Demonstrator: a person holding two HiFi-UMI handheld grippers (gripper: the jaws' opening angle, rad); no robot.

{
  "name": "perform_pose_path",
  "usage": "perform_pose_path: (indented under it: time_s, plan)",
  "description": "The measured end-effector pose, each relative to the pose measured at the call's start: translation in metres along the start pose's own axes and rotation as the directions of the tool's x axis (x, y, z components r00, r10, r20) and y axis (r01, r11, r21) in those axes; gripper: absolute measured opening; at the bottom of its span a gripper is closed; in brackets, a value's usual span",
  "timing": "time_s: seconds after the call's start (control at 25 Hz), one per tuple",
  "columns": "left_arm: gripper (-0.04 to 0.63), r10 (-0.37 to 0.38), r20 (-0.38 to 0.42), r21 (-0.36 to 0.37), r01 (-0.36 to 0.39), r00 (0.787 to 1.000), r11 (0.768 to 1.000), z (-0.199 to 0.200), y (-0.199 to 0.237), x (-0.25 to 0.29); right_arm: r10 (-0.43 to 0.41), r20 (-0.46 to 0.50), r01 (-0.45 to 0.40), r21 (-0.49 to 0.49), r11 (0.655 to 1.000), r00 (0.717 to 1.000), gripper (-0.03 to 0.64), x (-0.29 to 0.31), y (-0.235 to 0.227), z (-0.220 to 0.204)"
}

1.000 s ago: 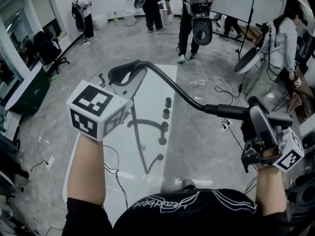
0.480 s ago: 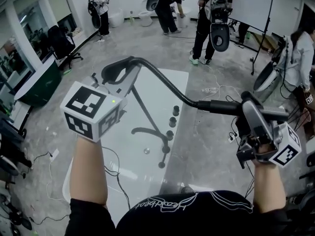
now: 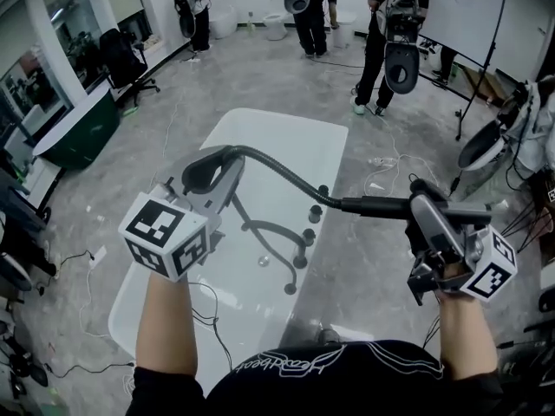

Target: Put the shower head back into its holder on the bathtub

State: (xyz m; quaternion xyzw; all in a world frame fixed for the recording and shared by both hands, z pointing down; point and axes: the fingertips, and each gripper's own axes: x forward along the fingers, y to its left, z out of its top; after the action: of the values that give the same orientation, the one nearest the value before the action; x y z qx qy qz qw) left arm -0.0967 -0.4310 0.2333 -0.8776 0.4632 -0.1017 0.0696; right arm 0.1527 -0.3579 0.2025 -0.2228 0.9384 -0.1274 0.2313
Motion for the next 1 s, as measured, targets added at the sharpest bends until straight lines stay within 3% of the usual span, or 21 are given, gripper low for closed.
perform_pose_path:
  time_s: [0.16, 0.44, 0.68, 1.0]
  plan:
    - [0.067, 0.009, -0.026, -0.085, -0.012, 1.000, 0.996, -0.035, -0.001, -0.011, -0.008, -0.016, 0.008, 0.045, 0.999, 1.000, 0.118, -0.001, 0.000, -0.018]
    - [0.067, 0.008, -0.068, -0.159, -0.019, 0.998, 0.987, -0.080, -0.019, -0.023, -0.052, -0.051, 0.057, 0.085, 0.995, 0.997, 0.118, -0.016, -0.002, -0.044]
    - [0.067, -0.056, -0.051, -0.260, 0.041, 0.997, 0.965, -0.085, -0.042, -0.025, -0.077, -0.057, 0.081, 0.082, 0.993, 0.995, 0.118, -0.029, -0.003, -0.042]
    - [0.067, -0.098, -0.123, -0.333, 0.052, 0.988, 0.941, -0.153, -0.073, -0.016, -0.128, -0.105, 0.135, 0.066, 0.989, 0.986, 0.118, -0.042, -0.011, -0.056]
